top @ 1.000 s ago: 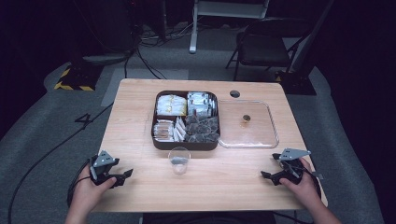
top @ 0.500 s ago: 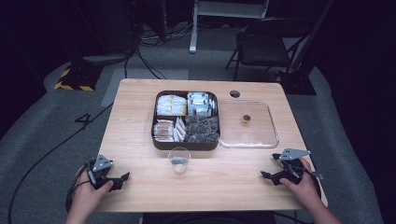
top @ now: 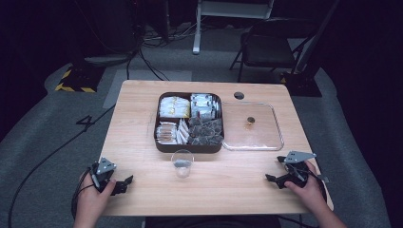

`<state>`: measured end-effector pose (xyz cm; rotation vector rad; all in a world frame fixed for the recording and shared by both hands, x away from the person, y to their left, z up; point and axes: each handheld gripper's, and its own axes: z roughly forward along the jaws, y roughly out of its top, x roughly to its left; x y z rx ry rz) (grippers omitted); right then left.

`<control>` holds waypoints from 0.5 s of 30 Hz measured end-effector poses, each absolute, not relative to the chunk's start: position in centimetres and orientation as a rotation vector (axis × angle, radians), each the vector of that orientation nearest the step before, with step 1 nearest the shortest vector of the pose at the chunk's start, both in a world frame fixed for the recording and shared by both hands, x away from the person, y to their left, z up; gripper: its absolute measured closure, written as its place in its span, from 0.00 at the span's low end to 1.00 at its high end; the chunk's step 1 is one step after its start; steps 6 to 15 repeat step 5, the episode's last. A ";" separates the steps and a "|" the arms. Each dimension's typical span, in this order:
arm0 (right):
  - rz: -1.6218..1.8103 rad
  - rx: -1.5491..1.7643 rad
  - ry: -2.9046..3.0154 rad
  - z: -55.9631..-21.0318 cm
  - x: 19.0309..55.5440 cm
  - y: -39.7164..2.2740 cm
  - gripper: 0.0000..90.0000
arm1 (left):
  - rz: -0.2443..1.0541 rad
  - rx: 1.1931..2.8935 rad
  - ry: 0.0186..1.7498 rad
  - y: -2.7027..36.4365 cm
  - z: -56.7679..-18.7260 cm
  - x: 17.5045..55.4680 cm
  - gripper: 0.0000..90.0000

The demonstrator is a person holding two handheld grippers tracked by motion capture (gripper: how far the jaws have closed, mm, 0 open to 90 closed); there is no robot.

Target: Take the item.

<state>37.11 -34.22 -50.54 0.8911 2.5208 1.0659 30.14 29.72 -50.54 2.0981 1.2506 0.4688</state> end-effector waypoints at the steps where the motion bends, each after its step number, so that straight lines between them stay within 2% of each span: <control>1: 1.066 0.891 2.521 -50.5 37.1 -34.2 0.04 | 0.469 2.098 1.251 29.7 -50.5 30.1 0.11; 15: 1.066 0.891 2.521 -50.5 37.1 -34.2 0.04 | 0.465 2.102 1.248 29.7 -50.5 30.2 0.10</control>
